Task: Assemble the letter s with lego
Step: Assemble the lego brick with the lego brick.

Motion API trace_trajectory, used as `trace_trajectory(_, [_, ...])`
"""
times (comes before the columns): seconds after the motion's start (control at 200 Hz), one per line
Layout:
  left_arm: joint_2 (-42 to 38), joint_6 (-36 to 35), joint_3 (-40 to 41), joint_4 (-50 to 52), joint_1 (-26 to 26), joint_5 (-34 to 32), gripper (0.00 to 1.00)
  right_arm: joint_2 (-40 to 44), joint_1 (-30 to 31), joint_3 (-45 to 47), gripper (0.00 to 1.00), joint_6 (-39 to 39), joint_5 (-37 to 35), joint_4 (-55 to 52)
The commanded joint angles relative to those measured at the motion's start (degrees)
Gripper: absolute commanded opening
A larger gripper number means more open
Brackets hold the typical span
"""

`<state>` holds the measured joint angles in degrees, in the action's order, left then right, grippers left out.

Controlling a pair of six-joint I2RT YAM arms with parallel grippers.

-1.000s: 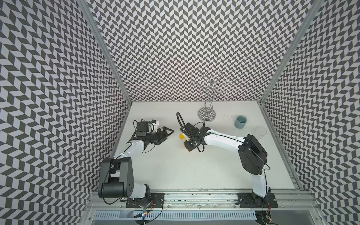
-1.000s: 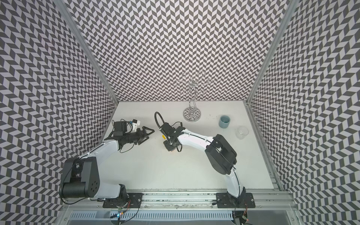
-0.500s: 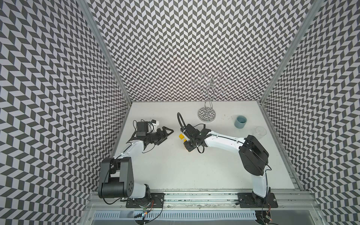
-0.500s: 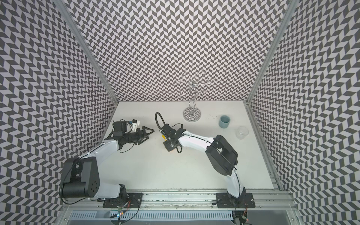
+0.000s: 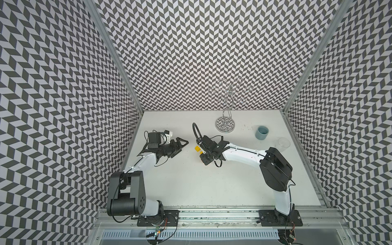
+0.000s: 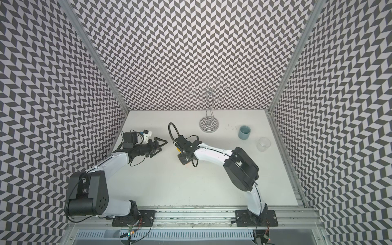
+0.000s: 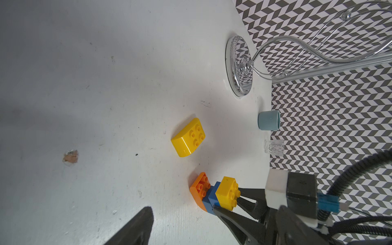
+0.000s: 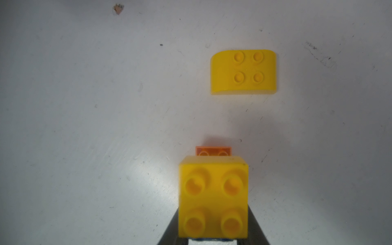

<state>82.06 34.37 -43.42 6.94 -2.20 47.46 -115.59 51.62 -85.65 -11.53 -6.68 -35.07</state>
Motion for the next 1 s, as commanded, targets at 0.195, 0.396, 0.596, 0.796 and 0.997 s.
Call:
trace_trajectory(0.195, [0.28, -0.80, -0.92, -0.19, -0.36, -0.08, 0.93, -5.11, -1.46, 5.59, 0.19, 0.36, 1.85, -4.53])
trace_trajectory(0.396, [0.66, -0.80, -1.27, -0.05, -0.35, 0.04, 0.93, -4.95, -1.78, 6.02, 0.19, 0.45, 3.42, -3.87])
trace_trajectory(0.596, [0.86, -0.77, -1.33, -0.02, -0.36, -0.07, 0.93, -3.62, -1.87, 6.06, 0.23, 0.47, 2.26, -3.93])
trace_trajectory(0.796, [1.86, -0.45, -1.71, -0.17, -0.39, 0.77, 0.93, -2.06, -1.92, 3.31, 0.36, 0.62, 1.19, -4.90])
trace_trajectory(0.997, [1.87, -0.44, -1.96, 0.00, -0.35, 0.75, 0.93, -0.86, -1.89, 1.32, 0.48, 0.61, 0.39, -5.18])
